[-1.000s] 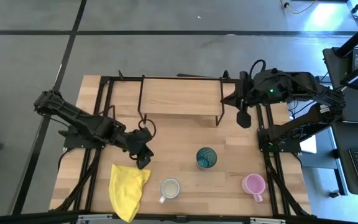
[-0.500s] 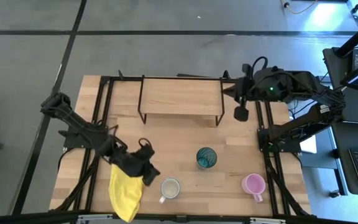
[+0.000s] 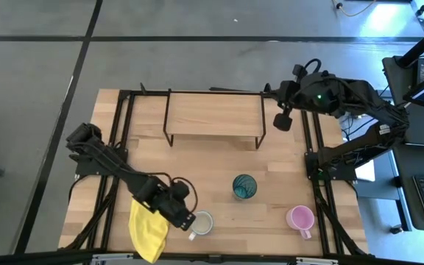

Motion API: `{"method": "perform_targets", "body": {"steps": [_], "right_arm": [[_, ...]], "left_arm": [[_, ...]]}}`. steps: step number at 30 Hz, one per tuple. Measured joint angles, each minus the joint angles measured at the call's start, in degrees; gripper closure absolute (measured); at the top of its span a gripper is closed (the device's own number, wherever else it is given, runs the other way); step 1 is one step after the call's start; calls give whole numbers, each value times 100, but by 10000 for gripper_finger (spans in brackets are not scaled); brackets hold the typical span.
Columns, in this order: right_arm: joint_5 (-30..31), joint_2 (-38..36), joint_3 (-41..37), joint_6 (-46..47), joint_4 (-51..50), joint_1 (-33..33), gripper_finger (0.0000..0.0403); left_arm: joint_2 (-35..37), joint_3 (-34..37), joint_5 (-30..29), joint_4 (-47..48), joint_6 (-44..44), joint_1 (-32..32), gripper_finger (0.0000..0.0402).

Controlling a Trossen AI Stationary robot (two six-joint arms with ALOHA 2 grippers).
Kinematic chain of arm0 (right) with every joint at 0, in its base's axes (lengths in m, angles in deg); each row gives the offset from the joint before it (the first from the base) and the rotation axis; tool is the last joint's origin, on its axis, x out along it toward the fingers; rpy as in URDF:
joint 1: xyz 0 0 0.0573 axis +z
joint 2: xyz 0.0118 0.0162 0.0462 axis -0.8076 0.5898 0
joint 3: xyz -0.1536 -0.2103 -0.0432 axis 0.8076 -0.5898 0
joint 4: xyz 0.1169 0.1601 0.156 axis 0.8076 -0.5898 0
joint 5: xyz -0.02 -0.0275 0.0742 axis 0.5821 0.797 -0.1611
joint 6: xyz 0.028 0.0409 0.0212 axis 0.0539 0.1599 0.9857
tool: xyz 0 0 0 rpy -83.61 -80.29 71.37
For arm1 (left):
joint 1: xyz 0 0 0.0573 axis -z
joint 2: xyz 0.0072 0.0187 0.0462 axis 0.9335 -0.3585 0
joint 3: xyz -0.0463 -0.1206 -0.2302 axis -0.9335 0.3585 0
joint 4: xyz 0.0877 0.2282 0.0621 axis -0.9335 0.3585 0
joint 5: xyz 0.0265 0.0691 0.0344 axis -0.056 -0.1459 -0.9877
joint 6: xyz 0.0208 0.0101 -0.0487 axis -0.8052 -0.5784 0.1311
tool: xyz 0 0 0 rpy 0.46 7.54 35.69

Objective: Stack small to large cups/mugs on shelf
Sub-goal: Put the white/red mug on the shelf

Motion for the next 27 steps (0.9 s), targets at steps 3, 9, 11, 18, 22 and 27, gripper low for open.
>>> {"method": "perform_targets", "body": {"steps": [3,9,11,18,22,27], "right_arm": [[-7,0,0,0,0,-105,390],[-454,0,0,-37,-6,-251,390],[-553,0,0,-104,-49,-272,390],[-594,0,2,-302,-370,-276,390],[-596,-1,2,-309,-400,-276,390],[-600,-1,2,-423,-397,-276,390]], "left_arm": [[-265,-498,-75,173,3,-88,363],[-683,-1090,-23,233,209,-274,327],[-768,-1124,19,259,271,-286,316],[-974,-1133,329,513,543,-284,311],[-1042,-1133,342,536,582,-291,309],[-1146,-1138,356,508,643,-326,310]]}}
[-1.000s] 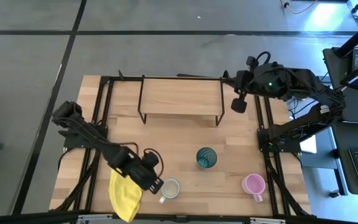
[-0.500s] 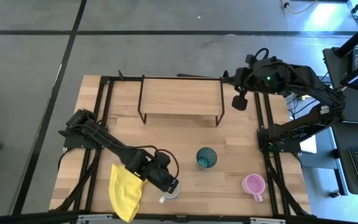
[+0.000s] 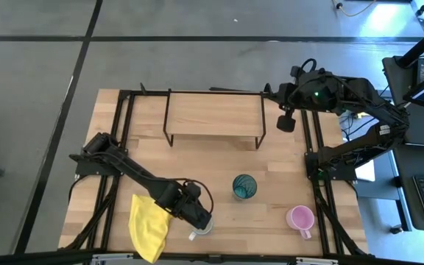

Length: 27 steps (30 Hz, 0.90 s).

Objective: Stack small to large cups/mugs on shelf
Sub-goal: Put the white/red mug on the shelf

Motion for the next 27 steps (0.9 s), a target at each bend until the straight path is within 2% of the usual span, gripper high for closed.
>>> {"method": "perform_targets", "body": {"steps": [23,27], "right_arm": [[-7,-1,0,-200,100,-424,390],[-5,-1,0,-203,123,-424,390]], "left_arm": [[-558,2,260,-165,-512,-20,310],[-558,2,252,-134,-653,-92,323]]}}
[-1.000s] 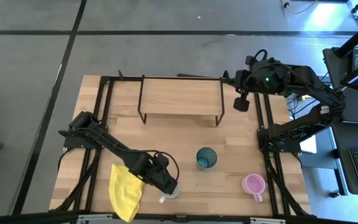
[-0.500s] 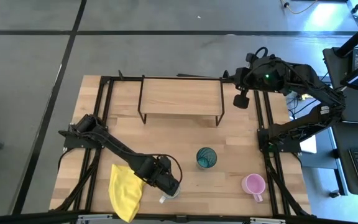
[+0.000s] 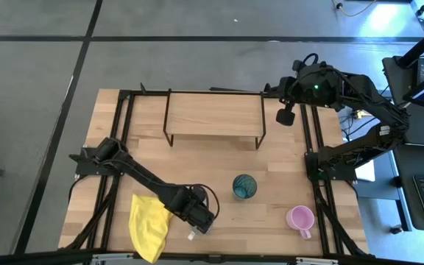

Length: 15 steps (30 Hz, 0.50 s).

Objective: Stack small to large cups/mugs on shelf
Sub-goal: Put the white/red mug on the shelf

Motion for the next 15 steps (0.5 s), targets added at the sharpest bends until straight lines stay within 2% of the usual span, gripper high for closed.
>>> {"method": "perform_targets", "body": {"steps": [7,15], "right_arm": [[1,0,0,-63,158,-48,390],[7,0,0,-161,248,-387,390]], "left_arm": [[0,4,-136,-57,-395,-147,387],[65,7,-38,18,-604,-423,389]]}}
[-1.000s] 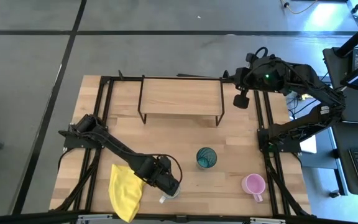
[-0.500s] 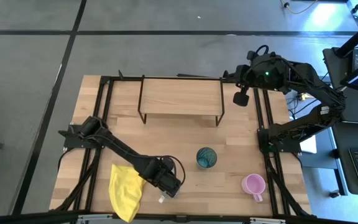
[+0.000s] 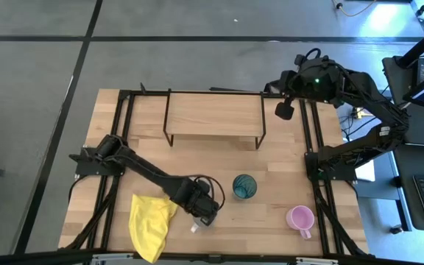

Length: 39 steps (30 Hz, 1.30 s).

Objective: Stack small to large cups/mugs on shelf
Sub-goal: Put the white/red mug on the shelf

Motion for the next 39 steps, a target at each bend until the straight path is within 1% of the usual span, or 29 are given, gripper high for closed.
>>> {"method": "perform_targets", "body": {"steps": [2,5,7,13,14,16,18,22,25,28,31,35,36,37,39], "right_arm": [[0,0,0,-142,4,-107,390],[-1,0,0,-273,43,-283,390],[-14,0,0,-269,35,-402,390],[-421,1,0,-239,-26,-795,390],[-447,6,0,-238,-24,-877,390],[-449,20,0,-238,-19,-1076,390],[-448,26,0,-242,10,-1343,390],[-446,24,0,-238,87,-1880,390],[-449,24,0,-136,75,-2218,390],[-448,24,0,-95,71,-2444,390],[-448,24,0,-47,41,-2589,390],[-484,49,0,232,-50,-2766,390],[-610,71,0,346,-55,-2795,390],[-864,110,0,436,-86,-2819,390],[-1710,217,0,571,-171,-2833,390]], "left_arm": [[143,-40,148,170,-80,-144,389],[386,-428,164,805,-162,-370,389],[565,-833,119,1419,-208,-524,389],[707,-2511,-491,3294,-210,-1149,389],[720,-2676,-613,3356,-260,-1288,389],[724,-2945,-796,3171,-384,-1614,389],[700,-3222,-953,3197,-672,-1962,389],[724,-3517,-1353,3235,-1216,-2753,389],[718,-3653,-1368,3267,-1472,-3278,389],[718,-3665,-1177,3264,-1628,-3678,389],[711,-3661,-1035,3262,-1749,-3942,389],[711,-3661,-945,3262,-1921,-4116,389],[711,-3661,-937,3262,-1970,-4145,389],[711,-3661,-923,3258,-2029,-4162,389],[696,-3661,-904,3258,-2072,-4194,389]]}}
